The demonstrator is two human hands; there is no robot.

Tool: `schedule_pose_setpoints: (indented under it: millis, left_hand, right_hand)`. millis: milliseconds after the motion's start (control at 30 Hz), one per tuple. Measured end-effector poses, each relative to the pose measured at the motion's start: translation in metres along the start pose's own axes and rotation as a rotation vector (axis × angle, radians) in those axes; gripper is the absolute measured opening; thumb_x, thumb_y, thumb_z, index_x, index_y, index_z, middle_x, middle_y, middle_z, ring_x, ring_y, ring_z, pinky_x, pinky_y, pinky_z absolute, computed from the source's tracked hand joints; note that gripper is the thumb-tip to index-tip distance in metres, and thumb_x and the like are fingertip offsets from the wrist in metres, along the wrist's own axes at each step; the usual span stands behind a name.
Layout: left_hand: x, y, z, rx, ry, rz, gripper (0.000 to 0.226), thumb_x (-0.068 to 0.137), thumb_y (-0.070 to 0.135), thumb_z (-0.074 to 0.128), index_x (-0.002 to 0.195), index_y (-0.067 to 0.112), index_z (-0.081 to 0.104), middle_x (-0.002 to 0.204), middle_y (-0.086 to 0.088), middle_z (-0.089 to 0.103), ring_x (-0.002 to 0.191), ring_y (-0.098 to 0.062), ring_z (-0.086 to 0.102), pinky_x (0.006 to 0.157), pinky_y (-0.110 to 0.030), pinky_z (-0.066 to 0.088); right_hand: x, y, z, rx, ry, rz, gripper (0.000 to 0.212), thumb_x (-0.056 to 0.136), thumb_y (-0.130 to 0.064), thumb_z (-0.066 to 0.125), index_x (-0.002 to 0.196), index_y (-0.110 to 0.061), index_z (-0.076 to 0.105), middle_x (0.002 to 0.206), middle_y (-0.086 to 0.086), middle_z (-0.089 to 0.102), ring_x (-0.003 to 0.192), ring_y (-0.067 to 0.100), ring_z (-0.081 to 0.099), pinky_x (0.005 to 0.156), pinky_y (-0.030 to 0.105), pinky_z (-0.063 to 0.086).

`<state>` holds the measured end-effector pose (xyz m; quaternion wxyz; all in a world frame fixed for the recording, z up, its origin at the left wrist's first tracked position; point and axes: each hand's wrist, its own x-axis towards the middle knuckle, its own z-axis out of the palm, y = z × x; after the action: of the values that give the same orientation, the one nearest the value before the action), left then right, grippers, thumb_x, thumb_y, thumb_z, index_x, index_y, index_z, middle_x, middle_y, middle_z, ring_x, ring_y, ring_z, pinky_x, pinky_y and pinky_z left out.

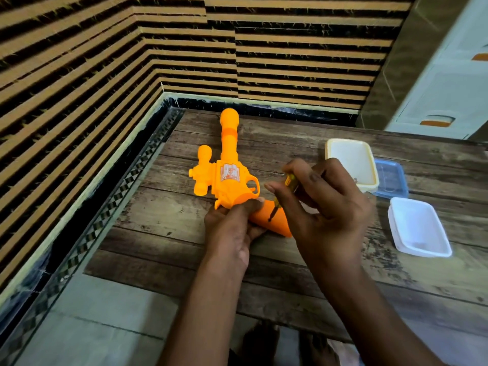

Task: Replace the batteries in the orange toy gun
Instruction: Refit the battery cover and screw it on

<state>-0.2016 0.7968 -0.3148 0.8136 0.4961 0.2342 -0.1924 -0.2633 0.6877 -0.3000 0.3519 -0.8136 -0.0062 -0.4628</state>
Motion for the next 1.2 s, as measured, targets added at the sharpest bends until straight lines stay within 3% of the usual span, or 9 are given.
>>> schedule_pose_setpoints:
  millis: [100,233,433,700,767,867,967,1067,1200]
  left_hand:
    - [0.000,0.000,0.000,-0.005,-0.002,0.012,0.042,0.081,-0.011,0.072,0.122,-0.001,0.068,0.119,-0.024,0.072,0.109,-0.036,0.071,0.059,-0.042,0.065]
    - [0.001,0.000,0.001,-0.008,0.010,0.018,0.041,0.081,-0.011,0.073,0.120,0.002,0.068,0.117,-0.020,0.073,0.105,-0.032,0.070,0.052,-0.037,0.062]
    - [0.003,-0.002,0.000,-0.023,-0.012,0.011,0.044,0.081,-0.010,0.073,0.124,0.000,0.068,0.120,-0.023,0.073,0.113,-0.037,0.070,0.058,-0.040,0.065]
    - [0.005,-0.001,-0.001,-0.008,-0.014,-0.004,0.041,0.082,-0.010,0.073,0.121,0.000,0.068,0.113,-0.021,0.075,0.102,-0.033,0.073,0.056,-0.039,0.064]
    - [0.004,0.001,-0.001,-0.007,-0.020,-0.001,0.033,0.084,-0.011,0.069,0.116,-0.003,0.067,0.099,-0.021,0.074,0.087,-0.029,0.073,0.049,-0.034,0.060]
    - [0.000,0.001,0.000,-0.006,-0.021,0.015,0.030,0.084,-0.012,0.066,0.110,0.002,0.066,0.079,-0.013,0.068,0.067,-0.020,0.067,0.044,-0.028,0.055]
    - [0.000,0.002,0.000,-0.011,-0.019,0.021,0.037,0.083,-0.013,0.068,0.118,-0.004,0.067,0.093,-0.018,0.070,0.083,-0.027,0.069,0.046,-0.033,0.058]
    - [0.001,0.000,0.000,-0.017,-0.005,0.023,0.041,0.082,-0.011,0.072,0.121,0.000,0.068,0.112,-0.021,0.072,0.098,-0.032,0.070,0.048,-0.034,0.059]
    - [0.003,-0.001,0.000,-0.020,-0.013,0.017,0.042,0.082,-0.011,0.073,0.122,0.003,0.068,0.118,-0.021,0.073,0.109,-0.035,0.070,0.051,-0.036,0.061]
  right_hand:
    - [0.001,0.002,-0.004,0.066,-0.055,-0.044,0.011,0.096,-0.001,0.073,0.105,0.004,0.077,0.097,0.014,0.070,0.086,0.028,0.069,0.072,0.043,0.055]
    - [0.007,0.005,-0.017,0.262,-0.162,0.077,0.020,0.098,0.005,0.065,0.113,-0.001,0.077,0.115,0.007,0.075,0.112,0.018,0.072,0.090,0.043,0.060]
    - [0.008,0.004,-0.011,0.255,-0.204,0.040,0.032,0.093,0.008,0.073,0.122,-0.005,0.076,0.105,0.005,0.076,0.099,0.016,0.075,0.078,0.041,0.060]
    - [0.003,0.001,-0.009,-0.005,-0.042,-0.023,0.013,0.092,-0.012,0.082,0.100,-0.002,0.079,0.082,0.010,0.060,0.068,0.026,0.063,0.059,0.039,0.051]
    - [-0.001,-0.005,-0.004,-0.089,-0.015,-0.060,0.012,0.092,-0.011,0.082,0.098,-0.001,0.079,0.078,0.011,0.058,0.065,0.022,0.058,0.061,0.027,0.048]
    - [0.002,-0.010,0.000,-0.005,-0.086,-0.105,0.010,0.094,0.000,0.075,0.103,0.004,0.077,0.092,0.014,0.066,0.083,0.016,0.063,0.076,0.014,0.045]
    - [0.008,-0.003,-0.006,0.218,-0.194,-0.067,0.023,0.093,0.017,0.064,0.111,0.008,0.074,0.117,0.016,0.068,0.108,0.022,0.071,0.085,0.028,0.057]
    - [0.008,0.005,-0.014,0.265,-0.219,0.043,0.028,0.093,0.015,0.065,0.116,0.002,0.074,0.116,0.009,0.070,0.105,0.023,0.075,0.081,0.042,0.062]
    - [0.010,0.007,-0.016,0.227,-0.206,0.028,0.029,0.092,0.007,0.074,0.120,-0.004,0.076,0.105,0.006,0.074,0.097,0.018,0.075,0.069,0.040,0.061]
